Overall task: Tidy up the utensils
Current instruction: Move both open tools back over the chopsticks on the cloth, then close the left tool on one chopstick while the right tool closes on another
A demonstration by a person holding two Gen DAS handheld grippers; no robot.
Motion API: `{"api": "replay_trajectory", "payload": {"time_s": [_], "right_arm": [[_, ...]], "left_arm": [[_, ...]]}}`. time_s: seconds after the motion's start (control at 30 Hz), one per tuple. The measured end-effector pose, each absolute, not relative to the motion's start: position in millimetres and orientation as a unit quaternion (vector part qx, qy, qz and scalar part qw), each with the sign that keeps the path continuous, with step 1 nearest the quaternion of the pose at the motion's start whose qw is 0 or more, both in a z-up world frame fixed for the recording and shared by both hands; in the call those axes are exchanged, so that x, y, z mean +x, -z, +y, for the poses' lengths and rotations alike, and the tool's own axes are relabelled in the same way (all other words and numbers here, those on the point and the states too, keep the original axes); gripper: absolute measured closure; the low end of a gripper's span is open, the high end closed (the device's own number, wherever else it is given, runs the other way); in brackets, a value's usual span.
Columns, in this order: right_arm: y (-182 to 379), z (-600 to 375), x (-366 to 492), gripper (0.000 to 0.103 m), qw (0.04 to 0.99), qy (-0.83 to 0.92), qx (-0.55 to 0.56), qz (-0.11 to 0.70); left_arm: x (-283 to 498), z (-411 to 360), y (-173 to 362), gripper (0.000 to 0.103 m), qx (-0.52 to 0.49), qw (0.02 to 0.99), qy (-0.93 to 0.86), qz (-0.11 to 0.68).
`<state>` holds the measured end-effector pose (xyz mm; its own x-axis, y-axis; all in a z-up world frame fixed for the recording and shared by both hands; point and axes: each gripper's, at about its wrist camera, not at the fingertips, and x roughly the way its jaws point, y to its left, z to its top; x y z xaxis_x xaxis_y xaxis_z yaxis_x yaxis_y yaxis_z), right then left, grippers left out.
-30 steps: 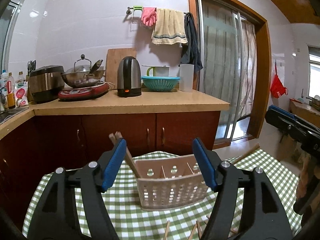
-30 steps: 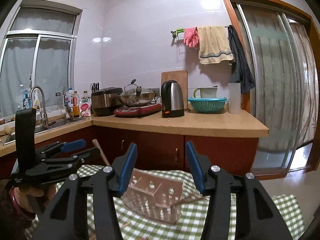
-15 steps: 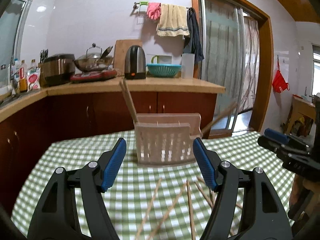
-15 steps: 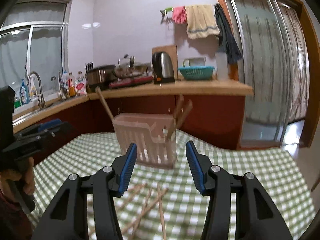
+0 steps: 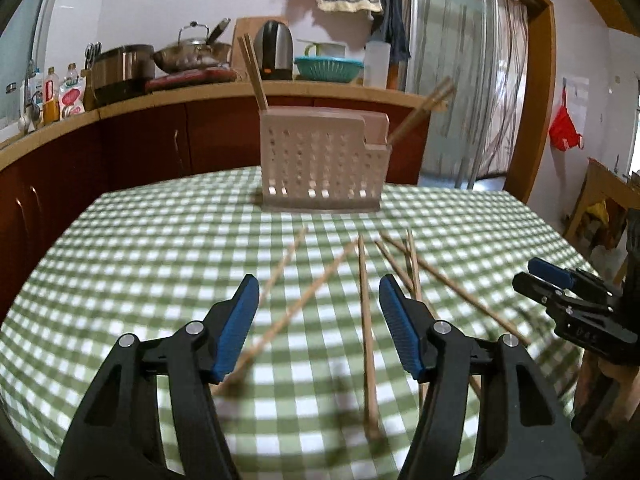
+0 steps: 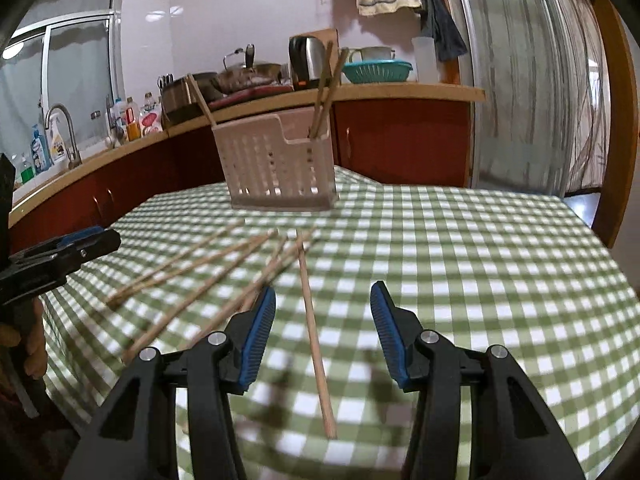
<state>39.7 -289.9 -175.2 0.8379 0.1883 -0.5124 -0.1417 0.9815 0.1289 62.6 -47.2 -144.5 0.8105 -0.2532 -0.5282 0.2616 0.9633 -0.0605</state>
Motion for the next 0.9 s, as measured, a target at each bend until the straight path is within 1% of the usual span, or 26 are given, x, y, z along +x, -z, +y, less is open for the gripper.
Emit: {"api": "replay_trajectory", "payload": {"time_s": [0.07,0.17,0.27,0.53,0.67,0.7,0.83,0.9], "right_arm": [[180,-290,37,0.054,0.956,-0.085,0.043,0.276],[188,-290,34,0.054,0.954,-0.086,0.046,0.283],[192,-290,31,0.054,0.953,-0.087,0.043,0.286],[197,-292,32,0.054,0.951,-0.088,0.046,0.292],[199,-292,32,0.055,0.95,-0.089,0.046,0.295],[200,-292,32,0.055,0.95,-0.089,0.047,0.297],[202,-293,33,0.055,0.949,-0.088,0.049,0.299],[202,-292,33,0.055,0.949,-0.088,0.049,0.3]], "left_arm": [[58,-51,153,0.043,0.008,0.948,0.139,0.285],[52,-57,166,0.049,0.014,0.942,0.146,0.3],[48,-64,177,0.05,0.018,0.937,0.153,0.313],[46,-73,198,0.06,0.023,0.926,0.166,0.338],[48,-75,205,0.069,0.021,0.919,0.173,0.352],[48,-75,206,0.073,0.02,0.918,0.174,0.355],[48,-73,210,0.078,0.014,0.918,0.173,0.356],[49,-72,210,0.084,0.011,0.919,0.17,0.355]]}}
